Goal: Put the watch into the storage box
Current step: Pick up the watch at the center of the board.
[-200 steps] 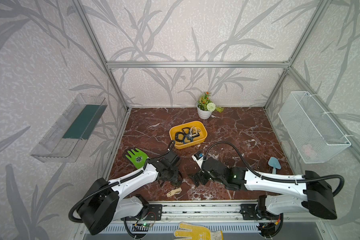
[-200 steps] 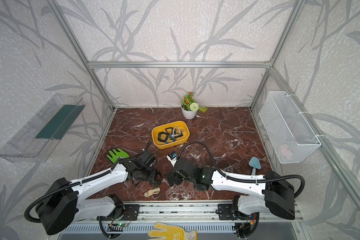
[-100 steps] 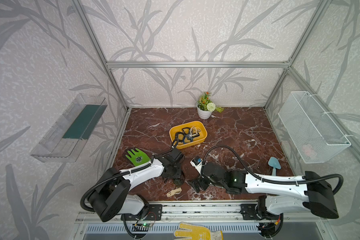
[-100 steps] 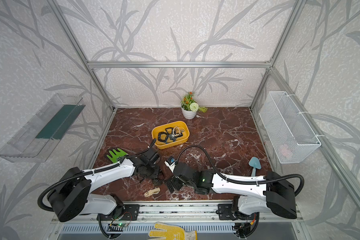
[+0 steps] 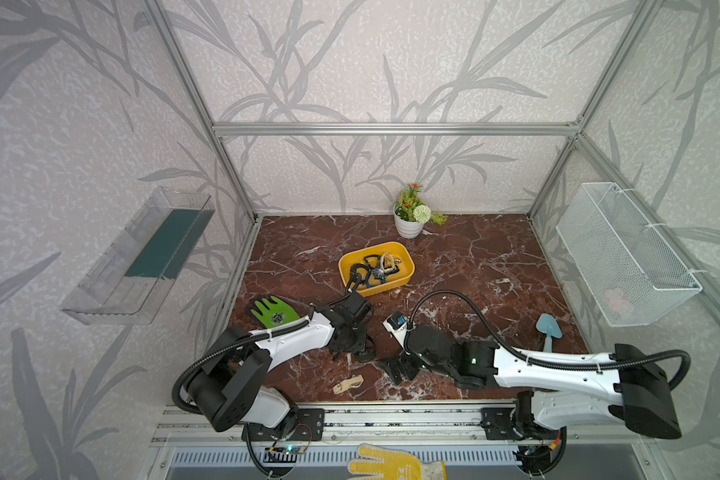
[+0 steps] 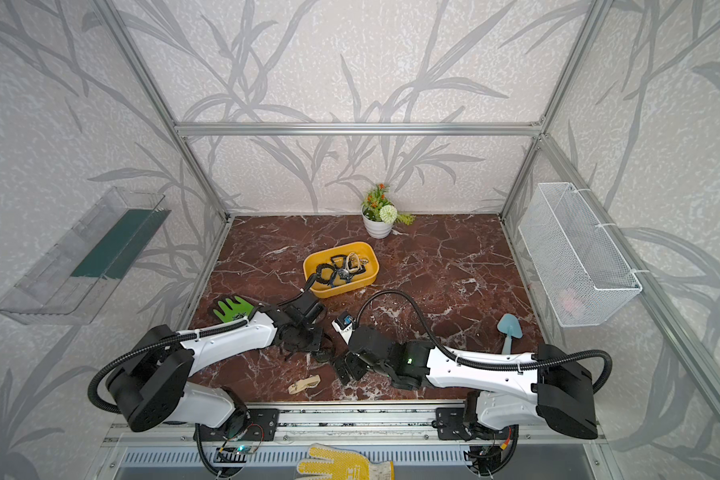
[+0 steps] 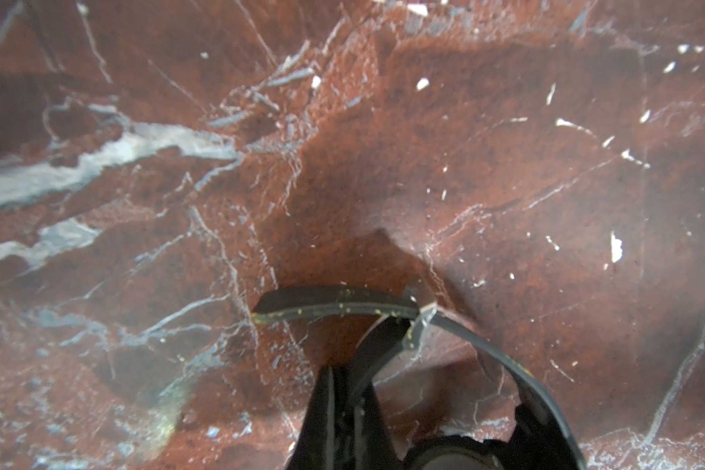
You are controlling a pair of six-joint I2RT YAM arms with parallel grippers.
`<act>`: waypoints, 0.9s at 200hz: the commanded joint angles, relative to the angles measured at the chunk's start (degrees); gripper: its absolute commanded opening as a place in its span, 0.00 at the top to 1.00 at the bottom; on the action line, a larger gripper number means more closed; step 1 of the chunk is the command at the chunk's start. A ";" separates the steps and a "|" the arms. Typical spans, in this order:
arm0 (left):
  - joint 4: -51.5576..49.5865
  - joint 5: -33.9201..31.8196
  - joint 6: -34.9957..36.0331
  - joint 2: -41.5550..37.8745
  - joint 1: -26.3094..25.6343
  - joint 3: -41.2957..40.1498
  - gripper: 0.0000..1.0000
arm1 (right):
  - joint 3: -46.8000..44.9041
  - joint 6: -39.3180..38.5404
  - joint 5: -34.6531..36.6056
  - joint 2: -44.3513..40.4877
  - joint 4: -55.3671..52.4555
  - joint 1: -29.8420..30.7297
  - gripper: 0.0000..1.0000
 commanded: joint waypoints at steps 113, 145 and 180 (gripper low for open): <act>-1.43 -1.67 1.35 -4.54 0.22 6.45 1.00 | -2.35 1.80 5.02 -5.29 -1.73 -0.67 0.01; -1.47 -1.28 4.01 -2.60 0.53 12.61 1.00 | -4.41 2.82 6.14 -9.14 -3.32 -2.16 0.00; -1.85 -1.22 8.30 3.20 2.33 21.78 1.00 | -6.13 4.14 7.37 -12.51 -4.84 -3.45 0.01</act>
